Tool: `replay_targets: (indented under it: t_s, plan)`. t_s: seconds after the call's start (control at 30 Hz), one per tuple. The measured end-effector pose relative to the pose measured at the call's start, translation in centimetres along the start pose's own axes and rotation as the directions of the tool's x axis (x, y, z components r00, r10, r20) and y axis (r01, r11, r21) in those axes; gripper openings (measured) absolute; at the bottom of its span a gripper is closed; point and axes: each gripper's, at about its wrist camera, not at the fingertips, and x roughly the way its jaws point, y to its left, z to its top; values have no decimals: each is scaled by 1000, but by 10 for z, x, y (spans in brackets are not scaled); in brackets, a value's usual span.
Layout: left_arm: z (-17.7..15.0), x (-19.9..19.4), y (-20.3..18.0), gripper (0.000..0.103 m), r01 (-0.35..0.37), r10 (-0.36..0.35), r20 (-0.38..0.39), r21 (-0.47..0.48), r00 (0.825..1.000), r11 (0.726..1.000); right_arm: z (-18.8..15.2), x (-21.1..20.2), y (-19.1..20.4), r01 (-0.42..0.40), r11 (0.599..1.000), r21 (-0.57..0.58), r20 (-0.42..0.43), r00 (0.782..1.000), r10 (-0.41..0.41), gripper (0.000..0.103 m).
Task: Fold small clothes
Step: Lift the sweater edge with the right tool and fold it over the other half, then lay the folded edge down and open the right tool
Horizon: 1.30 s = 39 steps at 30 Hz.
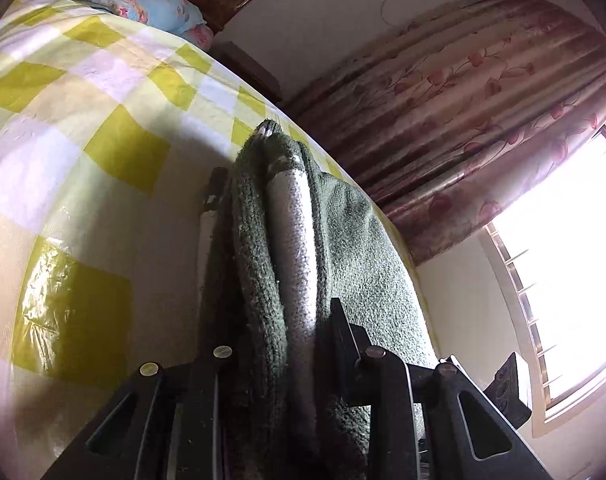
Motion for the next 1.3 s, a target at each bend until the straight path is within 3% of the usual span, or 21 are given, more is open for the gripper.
replay_targets:
  t_s: [0.07, 0.1, 0.17, 0.2, 0.23, 0.27, 0.3, 0.47, 0.77, 0.8, 0.83, 0.87, 0.9, 0.97, 1.0, 1.07, 1.13, 1.17, 1.23, 1.3]
  plan:
    - [-6, 1, 6, 29, 36, -36, 0, -23, 999, 999, -5, 1, 1, -51, 999, 0, 2, 999, 51, 103]
    - [-12, 1, 7, 29, 44, -44, -3, -26, 999, 999, -7, -8, 17, -81, 997, 8, 0, 997, 81, 74]
    - [-13, 1, 8, 29, 42, -42, 3, -29, 999, 999, -10, -17, 33, -82, 996, 18, -3, 997, 82, 64]
    - [-13, 1, 7, 29, 41, -41, -1, -32, 999, 999, -11, -18, 34, -83, 996, 20, -3, 997, 83, 51]
    - [-13, 2, 7, 29, 36, -36, -5, -31, 999, 999, -11, -20, 37, -81, 996, 22, -2, 997, 81, 32]
    - [-13, 2, 5, 29, 28, -28, -8, -29, 1000, 999, -11, -26, 42, -80, 997, 23, -1, 997, 80, 21]
    - [-12, 6, 2, 29, 22, -22, -10, -30, 1000, 999, -12, -26, 41, -76, 997, 21, 0, 997, 76, 0]
    - [-13, 21, -8, 30, 30, -31, -33, -16, 999, 999, -19, -51, 48, -27, 999, 18, 9, 1000, 27, 0]
    - [-11, 79, -56, 32, 15, -3, -147, 81, 989, 997, -49, -76, 13, 48, 992, 120, 4, 999, -49, 0]
    - [-10, 81, -60, 32, 2, 11, -138, 89, 990, 996, -50, -76, 8, 30, 991, 133, 3, 1000, -31, 12]
    - [-10, 80, -63, 32, -20, 32, -124, 96, 992, 995, -50, -77, 4, 5, 990, 143, -4, 1000, -5, 71]
    - [-10, 76, -65, 33, -43, 53, -107, 94, 993, 995, -50, -78, 3, -17, 989, 146, -15, 1000, 19, 99]
    - [-10, 68, -68, 33, -76, 82, -74, 85, 994, 993, -50, -81, 3, -33, 990, 137, -26, 999, 37, 103]
    - [-12, 41, -82, 34, -196, 191, 61, 97, 980, 976, -52, -93, 4, -67, 992, 109, -16, 997, 69, 103]
    - [-15, 24, -93, 34, -268, 250, 152, 116, 956, 956, -53, -102, 1, -90, 989, 114, 8, 996, 90, 103]
    - [-23, -2, -122, 35, -340, 281, 286, 181, 916, 923, -54, -119, -9, -138, 976, 168, 79, 989, 126, 103]
    - [-35, -9, -154, 35, -385, 286, 339, 275, 896, 881, -46, -131, -19, -158, 966, 207, 157, 979, 126, 103]
    - [-43, -4, -169, 36, -400, 289, 336, 334, 896, 853, -42, -135, -21, -149, 965, 214, 186, 976, 109, 103]
    - [-61, 18, -195, 36, -441, 321, 319, 453, 892, 775, -29, -136, -22, -129, 968, 217, 215, 973, 82, 64]
    - [-76, 42, -206, 36, -479, 367, 310, 513, 877, 712, -18, -129, -20, -113, 972, 204, 233, 970, 63, 43]
